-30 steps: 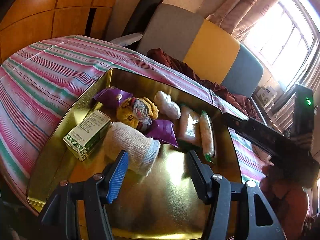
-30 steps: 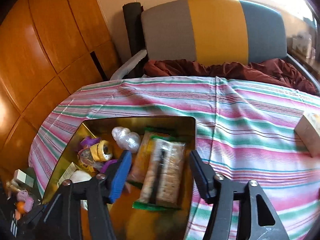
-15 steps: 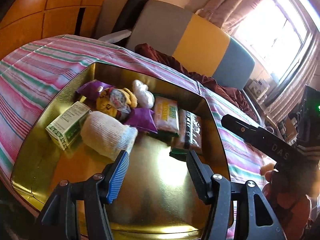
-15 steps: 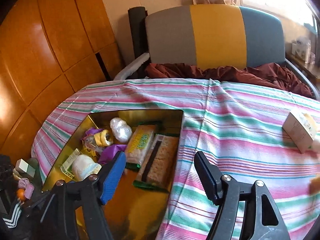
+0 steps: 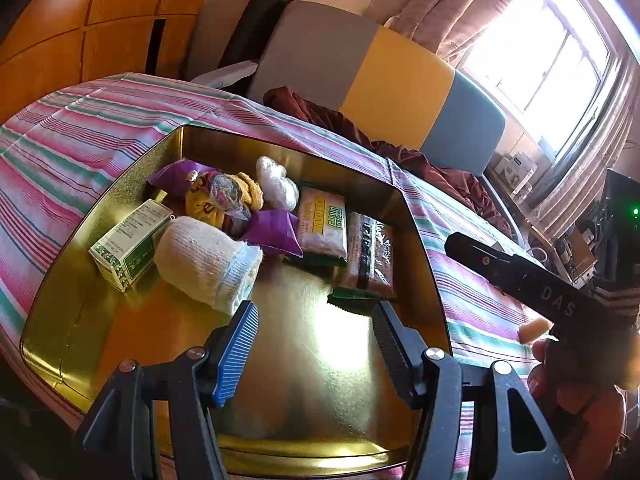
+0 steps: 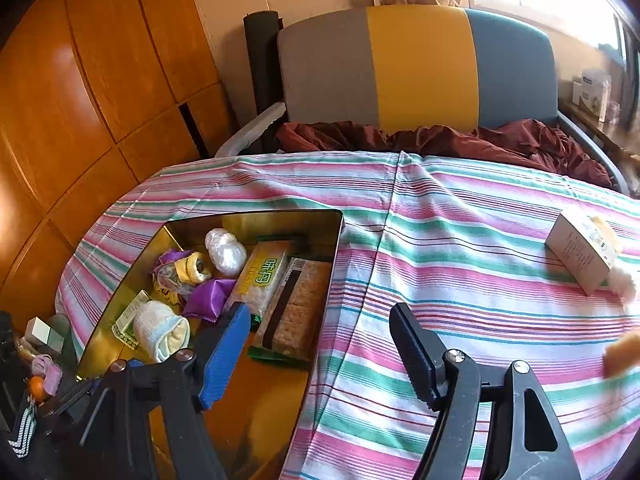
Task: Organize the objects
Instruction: 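Move the right gripper back to the remaining items near the white box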
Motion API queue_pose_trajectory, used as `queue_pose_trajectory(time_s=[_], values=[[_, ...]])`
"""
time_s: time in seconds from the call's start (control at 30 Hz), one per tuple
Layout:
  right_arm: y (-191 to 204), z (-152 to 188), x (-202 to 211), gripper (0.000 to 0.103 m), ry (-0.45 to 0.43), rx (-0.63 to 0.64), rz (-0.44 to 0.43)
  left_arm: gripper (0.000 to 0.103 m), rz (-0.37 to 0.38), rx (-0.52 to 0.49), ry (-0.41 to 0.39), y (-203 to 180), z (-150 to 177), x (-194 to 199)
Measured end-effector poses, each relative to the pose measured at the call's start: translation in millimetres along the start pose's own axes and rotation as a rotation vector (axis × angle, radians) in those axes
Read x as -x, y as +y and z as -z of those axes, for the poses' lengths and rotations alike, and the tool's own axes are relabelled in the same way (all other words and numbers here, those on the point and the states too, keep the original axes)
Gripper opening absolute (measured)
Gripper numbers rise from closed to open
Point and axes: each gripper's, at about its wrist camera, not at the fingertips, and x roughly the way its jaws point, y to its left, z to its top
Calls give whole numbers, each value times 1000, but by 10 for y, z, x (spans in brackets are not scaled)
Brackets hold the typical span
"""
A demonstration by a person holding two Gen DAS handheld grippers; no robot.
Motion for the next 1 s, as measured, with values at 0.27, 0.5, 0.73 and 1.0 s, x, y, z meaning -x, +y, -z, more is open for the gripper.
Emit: queue_pose_trajectory(time_s=[0.27,0.5,0.73,1.0], values=[[-112,35,65,75,0,1,15,61,-12,-62,-7,-158,40,22],[-433,164,139,76,14,-26,56,61,22,-146,-8,-440,81,21],[-941,366,218,77,36,-117,107,61,60,-261,31,-826,144,-80],[-1847,501,828,78,-121,-273,280,61,125,-338,63,-1237,234,-128]])
